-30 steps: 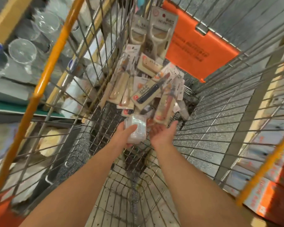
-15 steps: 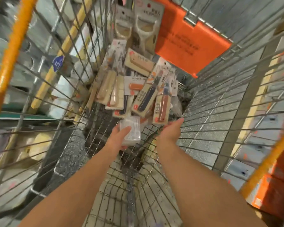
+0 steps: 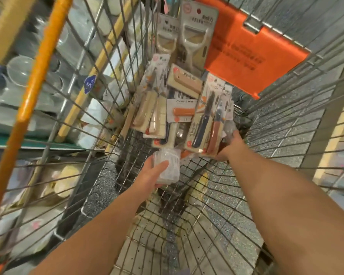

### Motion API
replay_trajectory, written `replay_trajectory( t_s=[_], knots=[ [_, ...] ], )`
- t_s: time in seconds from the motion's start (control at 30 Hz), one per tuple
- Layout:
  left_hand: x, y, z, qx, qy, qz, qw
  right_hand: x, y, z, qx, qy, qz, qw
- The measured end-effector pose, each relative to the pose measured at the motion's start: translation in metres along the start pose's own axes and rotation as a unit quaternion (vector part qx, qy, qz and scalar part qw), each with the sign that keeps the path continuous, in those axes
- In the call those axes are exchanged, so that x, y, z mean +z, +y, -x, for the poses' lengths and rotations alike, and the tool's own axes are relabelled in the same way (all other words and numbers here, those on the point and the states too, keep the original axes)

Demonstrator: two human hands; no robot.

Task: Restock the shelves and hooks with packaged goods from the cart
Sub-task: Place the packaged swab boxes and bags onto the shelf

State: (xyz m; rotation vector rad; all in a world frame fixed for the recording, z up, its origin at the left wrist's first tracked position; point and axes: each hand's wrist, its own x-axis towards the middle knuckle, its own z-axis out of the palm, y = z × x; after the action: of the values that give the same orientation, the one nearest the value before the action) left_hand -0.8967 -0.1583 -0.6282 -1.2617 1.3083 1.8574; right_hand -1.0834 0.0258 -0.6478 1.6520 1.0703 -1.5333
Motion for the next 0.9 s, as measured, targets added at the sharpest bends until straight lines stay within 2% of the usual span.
replay_trajectory(
  t_s=[0.1,0.2,0.33,0.4,0.5,0.63,0.73,0.9],
  knots=[
    [-0.002,0.002,0.004,0.001,-0.007,-0.004,1.0,0.0,0.006,-0.007,-0.065,0.017,-0.045,0.997],
    [-0.005,0.001,0.011,0.0,-0.005,-0.002,1.0,0.004,0.021,0.022,-0.145,0.002,-0.059,0.988],
    [-0.011,0.005,0.03,0.01,-0.022,-0.008,1.0,0.006,0.039,0.066,-0.288,0.093,-0.023,0.953],
    [-0.012,0.013,0.051,0.028,-0.006,-0.01,1.0,0.005,0.055,0.093,-0.344,0.052,-0.018,0.938],
    [-0.017,0.03,0.089,0.065,0.015,0.028,0.997,-0.008,0.081,0.131,-0.386,-0.027,0.08,0.919],
    [-0.028,0.057,0.151,0.154,0.034,0.071,0.985,-0.027,0.106,0.192,-0.431,-0.163,0.196,0.866],
    [-0.026,0.071,0.205,0.268,0.029,0.088,0.959,-0.037,0.115,0.246,-0.428,-0.269,0.255,0.824],
    [-0.032,0.049,0.286,0.351,0.062,0.124,0.926,-0.063,0.149,0.332,-0.406,-0.4,0.313,0.759]
  ],
)
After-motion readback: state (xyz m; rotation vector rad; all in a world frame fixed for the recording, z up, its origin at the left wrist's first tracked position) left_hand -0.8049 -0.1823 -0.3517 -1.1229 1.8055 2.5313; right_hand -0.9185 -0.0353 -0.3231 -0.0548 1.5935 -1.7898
